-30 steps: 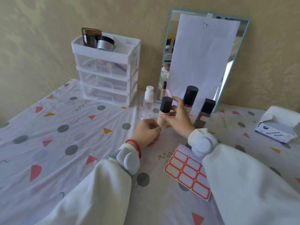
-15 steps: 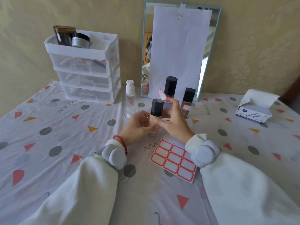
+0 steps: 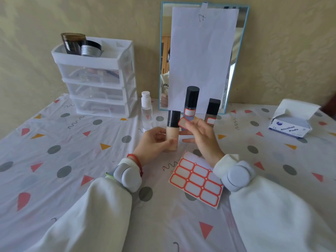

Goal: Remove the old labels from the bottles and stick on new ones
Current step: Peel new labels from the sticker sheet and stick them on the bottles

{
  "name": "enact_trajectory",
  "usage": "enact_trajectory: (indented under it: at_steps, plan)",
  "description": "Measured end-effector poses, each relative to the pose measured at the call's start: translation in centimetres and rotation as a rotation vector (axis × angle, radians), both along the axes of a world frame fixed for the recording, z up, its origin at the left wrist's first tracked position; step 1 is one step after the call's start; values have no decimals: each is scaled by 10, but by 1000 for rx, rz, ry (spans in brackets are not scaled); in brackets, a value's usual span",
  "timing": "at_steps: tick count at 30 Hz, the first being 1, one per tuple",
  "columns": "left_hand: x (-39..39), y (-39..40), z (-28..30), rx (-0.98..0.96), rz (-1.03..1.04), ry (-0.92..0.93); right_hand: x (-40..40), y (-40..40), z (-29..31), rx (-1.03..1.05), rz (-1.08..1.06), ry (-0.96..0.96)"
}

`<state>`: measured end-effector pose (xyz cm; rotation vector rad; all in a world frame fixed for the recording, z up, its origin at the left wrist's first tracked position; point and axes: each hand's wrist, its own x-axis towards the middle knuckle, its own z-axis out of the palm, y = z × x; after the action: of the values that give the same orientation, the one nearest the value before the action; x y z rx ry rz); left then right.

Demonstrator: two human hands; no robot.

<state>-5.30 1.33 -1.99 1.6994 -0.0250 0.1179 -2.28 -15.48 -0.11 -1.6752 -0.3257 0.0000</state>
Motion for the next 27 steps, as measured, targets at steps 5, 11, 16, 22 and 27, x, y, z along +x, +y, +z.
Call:
enact_trajectory:
  at_steps: [5, 11, 16, 22, 27]
  plan:
    - [-2, 0, 1, -18, -3, 24, -6, 4, -2, -118, 2, -50]
    - [-3, -1, 3, 13, -14, 18, -8, 6, -3, -234, 0, -68]
    - [-4, -1, 4, 37, -19, 10, -8, 7, -4, -295, -4, -70]
    - [-5, 0, 5, 55, -26, -2, -7, 7, -6, -301, -4, -76]
    - [-5, 0, 5, 71, -44, -15, -5, 6, -9, -289, -11, -52]
